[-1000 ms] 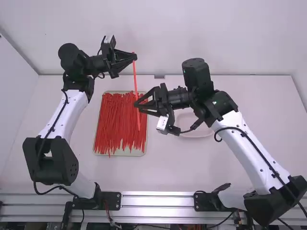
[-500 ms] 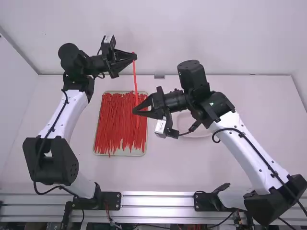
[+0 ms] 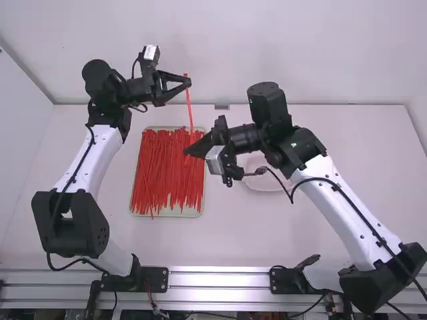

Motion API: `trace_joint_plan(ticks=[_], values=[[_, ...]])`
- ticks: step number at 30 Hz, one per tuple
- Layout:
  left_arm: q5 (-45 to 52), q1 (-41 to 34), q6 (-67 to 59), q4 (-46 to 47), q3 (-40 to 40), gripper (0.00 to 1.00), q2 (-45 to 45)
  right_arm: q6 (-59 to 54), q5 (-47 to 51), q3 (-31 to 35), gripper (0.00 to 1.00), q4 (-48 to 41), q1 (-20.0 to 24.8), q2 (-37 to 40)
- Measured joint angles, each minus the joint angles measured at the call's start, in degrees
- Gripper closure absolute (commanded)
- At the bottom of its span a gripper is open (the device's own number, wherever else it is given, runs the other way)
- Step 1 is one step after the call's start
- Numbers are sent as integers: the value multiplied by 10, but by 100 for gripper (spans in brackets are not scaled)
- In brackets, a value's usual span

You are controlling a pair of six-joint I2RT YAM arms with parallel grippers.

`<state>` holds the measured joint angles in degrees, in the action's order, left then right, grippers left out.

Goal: Fasten the cable tie

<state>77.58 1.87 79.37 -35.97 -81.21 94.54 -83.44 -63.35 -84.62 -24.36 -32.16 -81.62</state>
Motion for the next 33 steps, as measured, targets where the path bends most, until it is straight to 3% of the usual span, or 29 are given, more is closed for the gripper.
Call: trace_joint_plan(ticks=[8,13,16,19,26,33], values=[[1,0,-159,113,0,98,0,87,-26,0,100,-1,17,0],[9,0,-287,135,0,98,0,130,-60,0,100,-11,35,-1],[8,-2,-340,132,0,98,0,195,-74,0,100,38,48,-2],[6,-3,-382,121,0,98,0,287,-83,0,100,111,60,-3],[6,-3,-495,30,0,98,0,631,-80,-1,100,344,78,-32],[6,-3,-582,-38,0,98,0,890,-50,-1,100,395,78,-96]])
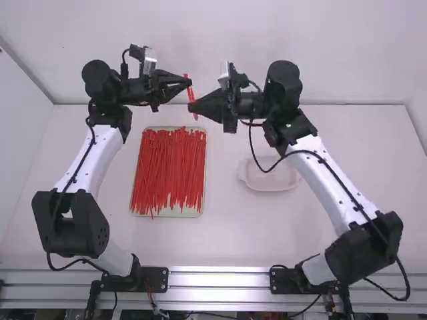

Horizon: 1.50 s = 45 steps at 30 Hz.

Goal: Fasten the cable tie

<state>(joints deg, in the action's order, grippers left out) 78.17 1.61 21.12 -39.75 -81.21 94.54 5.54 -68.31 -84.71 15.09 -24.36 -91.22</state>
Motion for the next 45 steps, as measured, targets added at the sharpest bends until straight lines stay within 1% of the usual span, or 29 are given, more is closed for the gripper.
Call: trace_joint_plan(ticks=[4,6,8,12,16,20,27,33,45], values=[[1,3,-41,-24,0,98,0,64,6,0,100,-45,0,-15],[3,3,-65,-25,0,98,0,76,6,0,100,-67,0,-16],[10,3,-122,-25,0,98,0,88,6,0,100,-98,0,-16],[16,3,-208,-26,0,98,0,96,8,0,100,-123,0,-16],[18,3,-262,-26,0,99,0,103,14,0,100,-127,-8,-16],[22,3,-290,-36,0,98,0,106,33,0,100,-126,-23,-16],[82,3,-345,-63,0,98,0,126,76,0,100,-126,-42,-16],[99,3,-364,-83,0,98,0,147,100,0,100,-127,-40,-16],[99,15,-371,-98,0,98,0,154,103,0,100,-126,-36,-16]])
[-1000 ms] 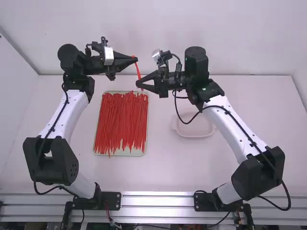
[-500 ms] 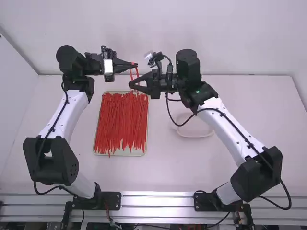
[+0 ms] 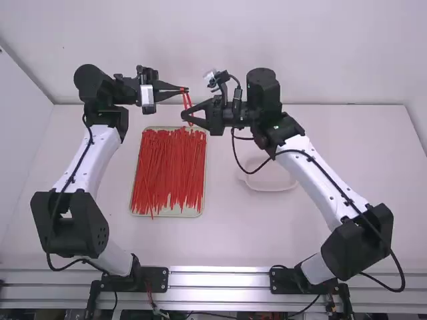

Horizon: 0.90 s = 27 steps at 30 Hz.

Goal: Fasten the cable tie

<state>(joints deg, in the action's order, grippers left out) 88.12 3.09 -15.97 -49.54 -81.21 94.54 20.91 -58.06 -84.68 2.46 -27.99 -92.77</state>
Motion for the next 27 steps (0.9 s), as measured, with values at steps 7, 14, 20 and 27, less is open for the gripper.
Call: trace_joint_plan(ticks=[7,14,20,27], values=[[2,1,0,0,0,98,0,1,-1,0,100,10,0,0],[0,1,0,0,0,98,0,3,-1,0,100,14,0,0],[-6,1,0,3,0,98,0,2,0,0,100,15,-1,0],[-14,1,0,4,0,98,0,0,0,0,100,14,-1,0]])
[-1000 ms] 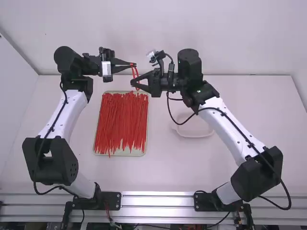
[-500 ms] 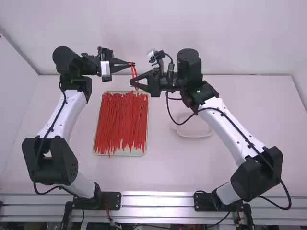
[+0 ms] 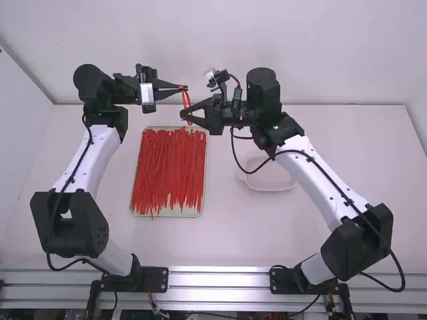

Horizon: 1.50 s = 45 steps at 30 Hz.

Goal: Fasten the cable tie

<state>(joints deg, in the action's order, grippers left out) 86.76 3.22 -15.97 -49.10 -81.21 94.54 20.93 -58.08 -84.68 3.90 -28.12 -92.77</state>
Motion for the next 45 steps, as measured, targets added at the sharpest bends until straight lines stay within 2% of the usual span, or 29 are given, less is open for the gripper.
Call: trace_joint_plan(ticks=[45], values=[[-4,-5,-2,11,0,98,0,2,12,0,100,14,0,0]])
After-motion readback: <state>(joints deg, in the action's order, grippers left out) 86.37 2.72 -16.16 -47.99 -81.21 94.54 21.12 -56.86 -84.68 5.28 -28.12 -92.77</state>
